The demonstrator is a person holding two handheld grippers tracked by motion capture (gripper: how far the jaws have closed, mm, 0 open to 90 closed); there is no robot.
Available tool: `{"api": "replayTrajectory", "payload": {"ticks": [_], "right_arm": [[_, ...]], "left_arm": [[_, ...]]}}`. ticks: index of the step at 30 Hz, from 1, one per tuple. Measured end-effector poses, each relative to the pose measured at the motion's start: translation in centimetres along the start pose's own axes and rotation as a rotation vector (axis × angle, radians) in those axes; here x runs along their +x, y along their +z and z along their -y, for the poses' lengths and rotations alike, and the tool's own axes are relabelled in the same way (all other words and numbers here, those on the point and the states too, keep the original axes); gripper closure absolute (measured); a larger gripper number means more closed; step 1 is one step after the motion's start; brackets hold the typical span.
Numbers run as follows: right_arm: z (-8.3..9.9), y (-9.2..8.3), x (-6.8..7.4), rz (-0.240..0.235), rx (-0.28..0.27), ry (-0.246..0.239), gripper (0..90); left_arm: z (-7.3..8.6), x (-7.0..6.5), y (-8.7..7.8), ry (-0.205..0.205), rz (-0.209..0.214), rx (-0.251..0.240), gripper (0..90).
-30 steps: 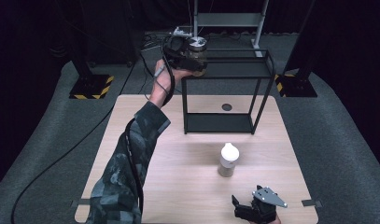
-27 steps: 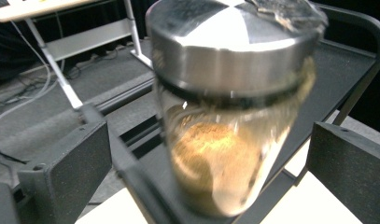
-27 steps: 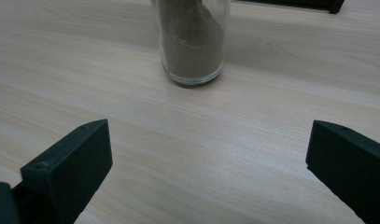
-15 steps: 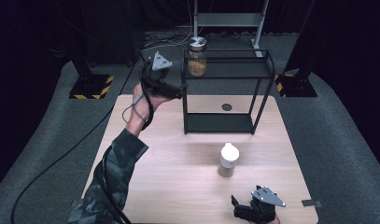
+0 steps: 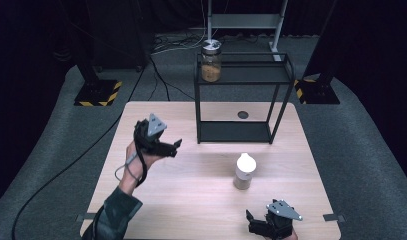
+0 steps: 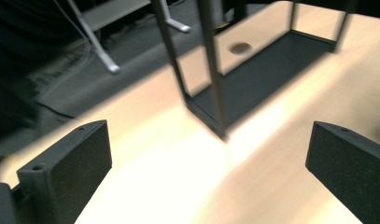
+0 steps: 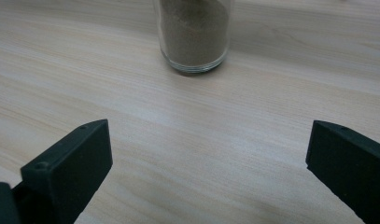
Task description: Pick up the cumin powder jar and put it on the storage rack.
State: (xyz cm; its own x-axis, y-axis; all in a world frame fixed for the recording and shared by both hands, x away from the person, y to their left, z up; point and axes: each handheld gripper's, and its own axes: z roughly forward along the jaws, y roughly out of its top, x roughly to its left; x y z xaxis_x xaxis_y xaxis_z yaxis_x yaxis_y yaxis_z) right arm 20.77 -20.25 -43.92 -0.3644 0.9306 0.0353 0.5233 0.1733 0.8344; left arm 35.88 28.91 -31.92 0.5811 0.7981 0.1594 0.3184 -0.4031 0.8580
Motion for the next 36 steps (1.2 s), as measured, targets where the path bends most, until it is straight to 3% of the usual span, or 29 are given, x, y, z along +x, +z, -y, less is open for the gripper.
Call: {"api": "replayTrajectory", "payload": {"ticks": [4, 8, 11, 13, 22, 27, 36], "right_arm": [[0.0, 0.0, 0.0, -0.002, 0.004, 0.001, 0.0], [0.0, 0.1, 0.0, -0.003, 0.005, 0.000, 0.0], [-0.1, 0.2, 0.0, -0.003, 0.011, 0.002, 0.0], [-0.1, 0.3, 0.0, -0.002, 0.013, 0.002, 0.0], [-0.1, 0.5, 0.2, -0.009, 0.018, -0.004, 0.0], [-0.1, 0.3, 0.3, 0.000, 0.011, -0.001, 0.0], [-0.1, 0.2, 0.4, 0.002, 0.005, -0.007, 0.0]], "left_arm": [[4.6, -1.9, 0.2, -0.056, 0.009, 0.060, 0.0], [7.4, -3.4, 0.4, -0.089, -0.010, 0.146, 0.0], [9.2, -4.0, 0.5, -0.119, -0.020, 0.182, 0.0], [9.7, -4.5, 0.6, -0.106, -0.038, 0.206, 0.0], [10.9, -4.8, 2.0, -0.170, -0.032, 0.250, 0.0], [11.4, -5.1, 1.8, -0.185, -0.049, 0.233, 0.1], [11.4, -4.4, 2.1, -0.214, -0.032, 0.246, 0.2]]}}
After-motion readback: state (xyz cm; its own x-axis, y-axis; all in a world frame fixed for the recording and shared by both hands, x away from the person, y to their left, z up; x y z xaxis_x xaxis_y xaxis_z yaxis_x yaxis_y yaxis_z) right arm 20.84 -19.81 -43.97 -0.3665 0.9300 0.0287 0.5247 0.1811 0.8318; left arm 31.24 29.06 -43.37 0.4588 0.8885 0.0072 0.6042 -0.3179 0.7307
